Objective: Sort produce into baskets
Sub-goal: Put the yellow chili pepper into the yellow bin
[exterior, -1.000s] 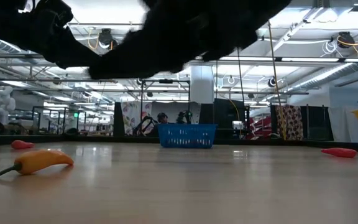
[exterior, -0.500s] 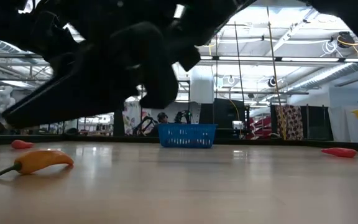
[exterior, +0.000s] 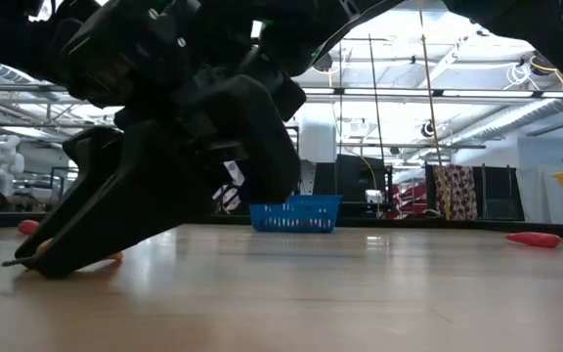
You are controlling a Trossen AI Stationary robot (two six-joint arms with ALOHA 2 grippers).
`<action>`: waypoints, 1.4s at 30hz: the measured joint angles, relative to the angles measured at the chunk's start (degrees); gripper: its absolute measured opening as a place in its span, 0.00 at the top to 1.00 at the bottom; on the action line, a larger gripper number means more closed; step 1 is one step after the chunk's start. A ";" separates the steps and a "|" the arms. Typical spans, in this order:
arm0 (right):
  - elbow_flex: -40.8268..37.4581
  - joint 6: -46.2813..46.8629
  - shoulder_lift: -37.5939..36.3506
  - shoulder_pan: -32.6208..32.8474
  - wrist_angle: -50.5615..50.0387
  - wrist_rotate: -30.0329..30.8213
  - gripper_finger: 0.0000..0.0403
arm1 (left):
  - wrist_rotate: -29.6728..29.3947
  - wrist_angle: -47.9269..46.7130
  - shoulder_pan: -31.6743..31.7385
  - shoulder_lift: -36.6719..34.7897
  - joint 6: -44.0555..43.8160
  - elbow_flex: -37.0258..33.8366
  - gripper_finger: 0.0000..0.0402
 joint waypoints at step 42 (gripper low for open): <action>-0.87 41.97 -19.95 15.47 -67.83 16.71 0.89 | 0.39 -0.20 0.02 0.00 -0.08 0.00 0.64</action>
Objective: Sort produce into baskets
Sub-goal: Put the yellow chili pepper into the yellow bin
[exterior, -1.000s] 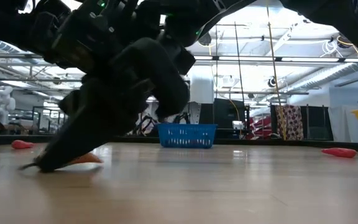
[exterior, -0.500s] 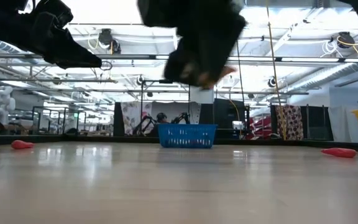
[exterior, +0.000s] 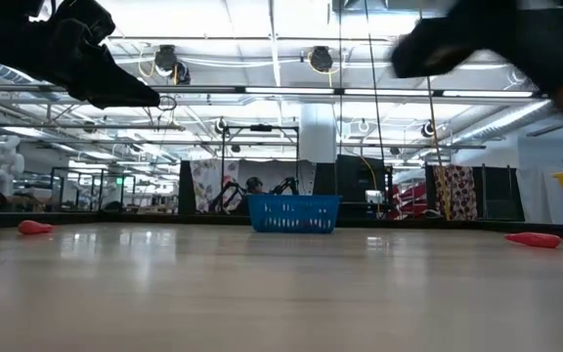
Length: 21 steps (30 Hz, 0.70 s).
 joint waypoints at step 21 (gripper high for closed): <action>-14.08 14.72 -3.76 9.41 0.00 6.13 0.87 | 0.04 0.42 -0.02 0.00 -1.46 0.00 0.64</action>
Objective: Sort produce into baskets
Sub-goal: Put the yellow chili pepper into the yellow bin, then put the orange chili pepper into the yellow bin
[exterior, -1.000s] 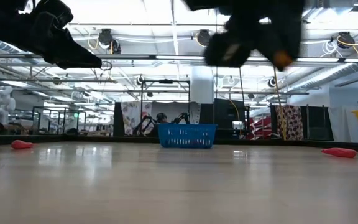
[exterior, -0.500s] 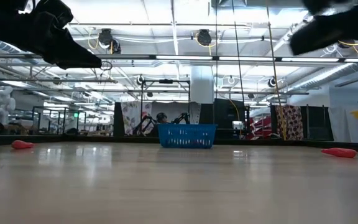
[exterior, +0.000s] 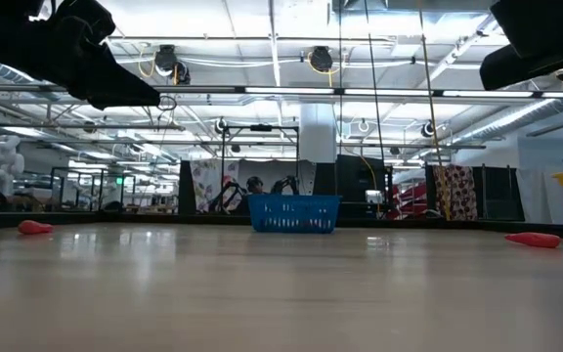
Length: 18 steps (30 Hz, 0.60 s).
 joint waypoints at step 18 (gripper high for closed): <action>3.38 2.02 -4.58 -3.02 -4.32 4.54 0.63 | -0.02 -0.23 0.00 0.00 0.46 0.00 0.64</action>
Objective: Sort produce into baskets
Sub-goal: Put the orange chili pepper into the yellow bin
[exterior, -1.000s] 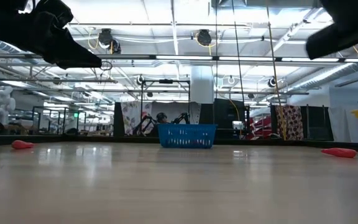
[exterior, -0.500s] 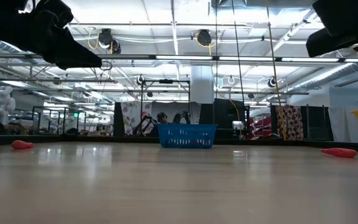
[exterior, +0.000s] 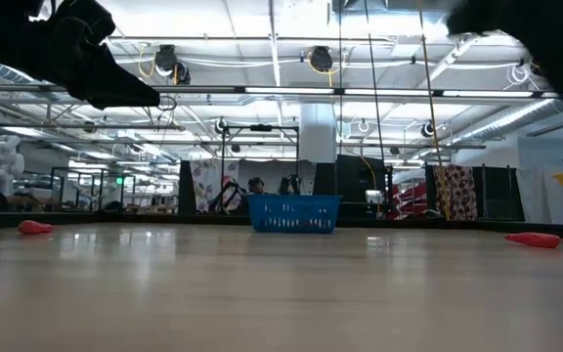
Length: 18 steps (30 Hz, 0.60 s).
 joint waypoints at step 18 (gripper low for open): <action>-13.73 -34.25 -7.09 -21.58 81.29 15.36 0.64 | -0.87 -0.52 0.00 0.00 2.74 0.00 0.64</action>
